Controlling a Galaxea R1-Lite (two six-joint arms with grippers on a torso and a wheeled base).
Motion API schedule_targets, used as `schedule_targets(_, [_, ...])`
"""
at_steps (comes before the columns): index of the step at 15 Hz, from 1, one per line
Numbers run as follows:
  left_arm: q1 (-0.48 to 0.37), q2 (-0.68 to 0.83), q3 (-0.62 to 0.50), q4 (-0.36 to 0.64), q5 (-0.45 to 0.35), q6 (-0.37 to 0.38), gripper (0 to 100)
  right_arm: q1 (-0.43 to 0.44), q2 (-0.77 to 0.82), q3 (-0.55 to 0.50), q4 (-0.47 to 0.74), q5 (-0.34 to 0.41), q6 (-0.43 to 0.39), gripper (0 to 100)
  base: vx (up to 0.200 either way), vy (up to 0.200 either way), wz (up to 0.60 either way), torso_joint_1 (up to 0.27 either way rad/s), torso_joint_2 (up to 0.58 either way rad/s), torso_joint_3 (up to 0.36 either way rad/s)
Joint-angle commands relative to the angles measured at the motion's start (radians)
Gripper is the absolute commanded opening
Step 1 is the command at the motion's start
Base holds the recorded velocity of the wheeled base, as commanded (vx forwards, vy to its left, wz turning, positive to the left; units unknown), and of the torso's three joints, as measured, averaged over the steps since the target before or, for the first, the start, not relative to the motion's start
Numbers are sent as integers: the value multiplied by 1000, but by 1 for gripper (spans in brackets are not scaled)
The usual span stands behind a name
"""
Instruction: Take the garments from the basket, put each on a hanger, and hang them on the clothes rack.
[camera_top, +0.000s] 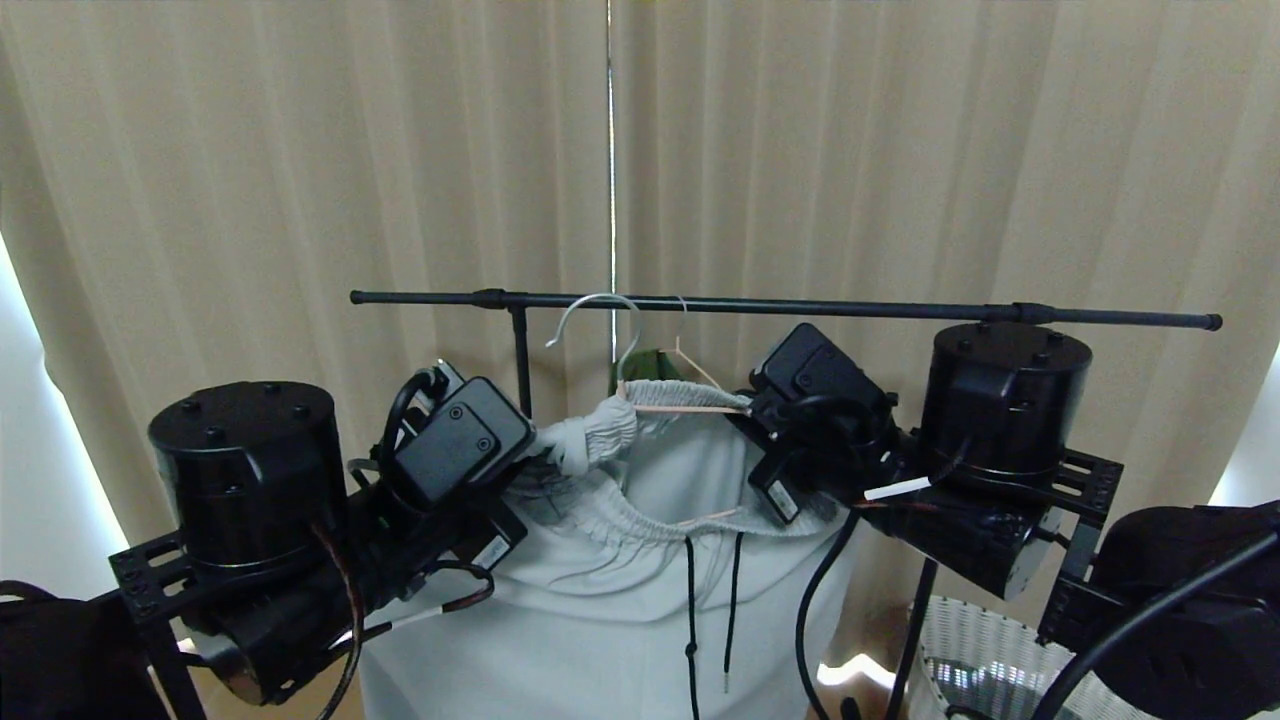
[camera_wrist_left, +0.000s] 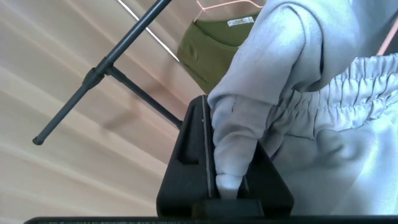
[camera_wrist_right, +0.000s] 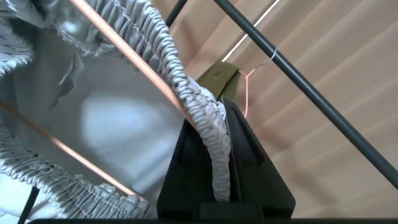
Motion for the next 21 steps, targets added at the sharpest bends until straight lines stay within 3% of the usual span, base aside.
schedule_targets(1, [2,-1,7,-26,-1,2,0,0,-9,2,-2,-1,1,0,0,0,0,0,0,0])
schedule_targets(2, [2,-1,7,-43,-2,-1,100,0,-14,-1,-2,-1,1,0,0,0,0,0,0,0])
schedule_targets(5, [1,-20,67,-117,-27,-7,100,-3,-28,2,-2,-3,3,0,0,0,0,0,0,0])
schedule_targets(10, [7,-89,179,-313,-156,-50,100,-140,-121,14,1,-4,3,0,0,0,0,0,0,0])
schedule_targets(13, [7,-118,190,-311,-157,-96,100,-192,-150,11,1,-4,3,0,0,0,0,0,0,0])
schedule_targets(17, [15,-110,363,-313,-154,-171,100,-213,-227,11,3,0,18,0,0,0,0,0,0,0])
schedule_targets(19, [100,-72,435,-314,-154,-189,100,-213,-271,26,3,2,37,0,0,0,0,0,0,0])
schedule_targets(21, [173,-29,438,-317,-157,-199,100,-213,-307,60,1,11,53,0,0,0,0,0,0,0])
